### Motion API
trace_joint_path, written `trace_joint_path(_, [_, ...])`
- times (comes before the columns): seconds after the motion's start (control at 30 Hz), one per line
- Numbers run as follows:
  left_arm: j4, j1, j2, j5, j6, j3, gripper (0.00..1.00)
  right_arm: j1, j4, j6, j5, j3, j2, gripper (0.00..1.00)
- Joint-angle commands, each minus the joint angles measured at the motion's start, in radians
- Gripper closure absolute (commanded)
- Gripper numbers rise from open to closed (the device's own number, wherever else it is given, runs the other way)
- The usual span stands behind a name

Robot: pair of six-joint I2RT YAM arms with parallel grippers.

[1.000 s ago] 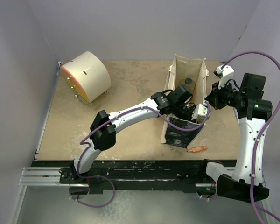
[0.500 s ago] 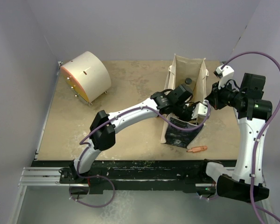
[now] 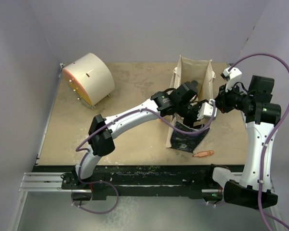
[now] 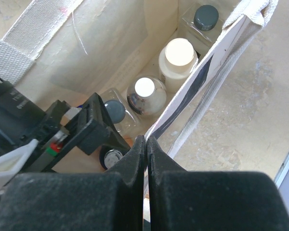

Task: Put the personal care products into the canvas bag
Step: Place the care product in the canvas bag.

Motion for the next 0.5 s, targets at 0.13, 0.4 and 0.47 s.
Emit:
trace_joint_path(0.13, [-0.022,-0.011,-0.119,0.032,0.039,0.061,0.13,-0.004,0.100,-0.008,-0.030,0.029,-0.029,1.00])
trace_joint_path(0.4, [-0.021,0.010,-0.156,0.026,0.020,0.064,0.08,-0.005,0.111,-0.007,-0.025,0.024,-0.029,1.00])
trace_joint_path(0.47, [-0.015,0.018,-0.172,0.023,0.012,0.051,0.08,-0.005,0.112,-0.006,-0.024,0.024,-0.029,1.00])
